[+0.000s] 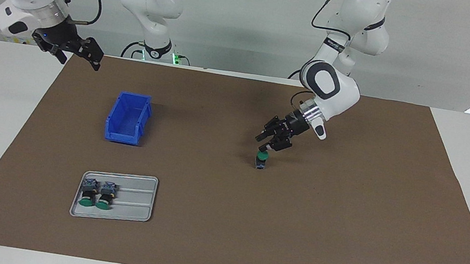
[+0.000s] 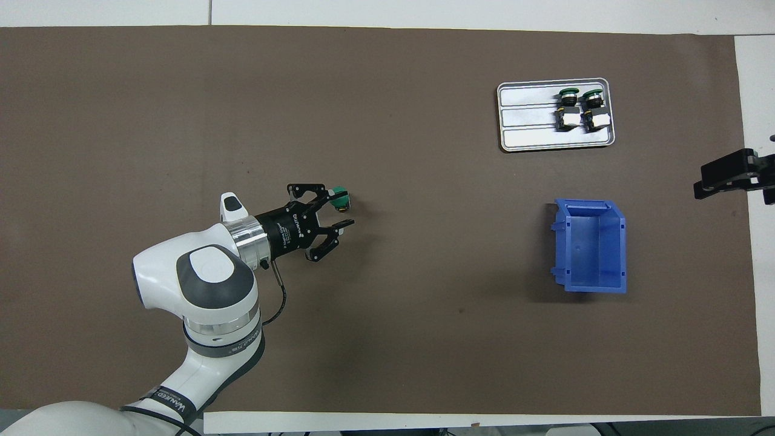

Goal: Place and press button with both arms

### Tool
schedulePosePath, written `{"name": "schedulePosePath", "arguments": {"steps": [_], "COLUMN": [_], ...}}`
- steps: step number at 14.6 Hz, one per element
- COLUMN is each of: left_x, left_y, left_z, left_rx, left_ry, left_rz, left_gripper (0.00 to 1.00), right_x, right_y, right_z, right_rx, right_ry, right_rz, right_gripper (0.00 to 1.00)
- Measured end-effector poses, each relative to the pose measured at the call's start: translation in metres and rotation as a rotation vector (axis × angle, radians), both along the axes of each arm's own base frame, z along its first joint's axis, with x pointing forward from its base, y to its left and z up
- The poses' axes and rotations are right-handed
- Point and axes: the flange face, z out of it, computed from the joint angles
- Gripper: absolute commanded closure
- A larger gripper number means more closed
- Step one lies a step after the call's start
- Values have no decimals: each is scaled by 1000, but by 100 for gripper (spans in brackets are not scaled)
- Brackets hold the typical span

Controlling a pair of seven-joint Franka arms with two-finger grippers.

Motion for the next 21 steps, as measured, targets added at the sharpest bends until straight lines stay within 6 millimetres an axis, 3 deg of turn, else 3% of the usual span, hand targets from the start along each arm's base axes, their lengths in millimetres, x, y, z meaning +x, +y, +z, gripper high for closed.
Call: {"name": "schedulePosePath", "arguments": {"steps": [9, 17, 21], "left_x": [3, 16, 27], "left_y": [6, 20, 28], "left_z": [28, 40, 58], "left_rx": [130, 333, 443], "left_ry": [-142, -284, -278], "left_rz": [-170, -397, -594], "left_gripper": [54, 76, 82], "right_x": [0, 0, 0], "right_y": [0, 0, 0], "right_z": [0, 0, 0], "right_rx": [0, 0, 0], "right_ry": [0, 0, 0], "right_rz": [0, 0, 0], "right_gripper": [1, 1, 1]}}
